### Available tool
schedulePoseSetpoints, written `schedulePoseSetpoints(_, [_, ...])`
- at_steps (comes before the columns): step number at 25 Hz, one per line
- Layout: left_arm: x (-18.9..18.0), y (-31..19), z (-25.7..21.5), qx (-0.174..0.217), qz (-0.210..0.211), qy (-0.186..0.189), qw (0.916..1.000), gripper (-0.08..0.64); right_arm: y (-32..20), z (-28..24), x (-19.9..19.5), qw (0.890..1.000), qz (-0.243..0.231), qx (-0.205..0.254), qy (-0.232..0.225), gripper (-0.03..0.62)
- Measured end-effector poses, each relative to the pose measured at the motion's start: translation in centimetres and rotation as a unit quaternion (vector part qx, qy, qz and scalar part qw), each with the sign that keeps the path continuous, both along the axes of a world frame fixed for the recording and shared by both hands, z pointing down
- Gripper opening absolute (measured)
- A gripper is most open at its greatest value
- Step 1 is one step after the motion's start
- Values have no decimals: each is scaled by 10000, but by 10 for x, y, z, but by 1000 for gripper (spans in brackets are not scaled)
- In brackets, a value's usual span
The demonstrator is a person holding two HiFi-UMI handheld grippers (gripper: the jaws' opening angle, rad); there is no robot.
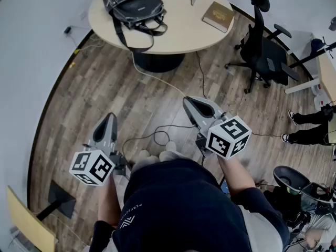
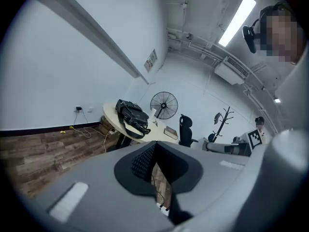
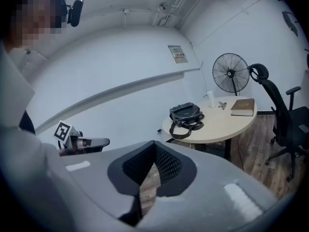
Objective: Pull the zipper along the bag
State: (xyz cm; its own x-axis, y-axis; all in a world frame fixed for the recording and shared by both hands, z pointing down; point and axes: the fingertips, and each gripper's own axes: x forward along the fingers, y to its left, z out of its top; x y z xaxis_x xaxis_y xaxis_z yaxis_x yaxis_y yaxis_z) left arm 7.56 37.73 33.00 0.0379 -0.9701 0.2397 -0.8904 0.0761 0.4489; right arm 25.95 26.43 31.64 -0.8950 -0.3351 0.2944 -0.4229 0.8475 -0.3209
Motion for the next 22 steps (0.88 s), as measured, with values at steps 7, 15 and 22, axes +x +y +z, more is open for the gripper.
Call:
schedulePoseSetpoints(7, [21,-30,-2,112,-111,3,9999,15,-24,5,17,9998,-164,-65,-68,2])
schedulePoseSetpoints(15, [37,-46,2,36,-369,2,9993,15,-49,12,24,9993,-351,-13,-112,3])
schedulePoseSetpoints(22, [20,-44,6,-109,-584,-111,9982,15,-57,17,7,9987,-488,-29,-160,3])
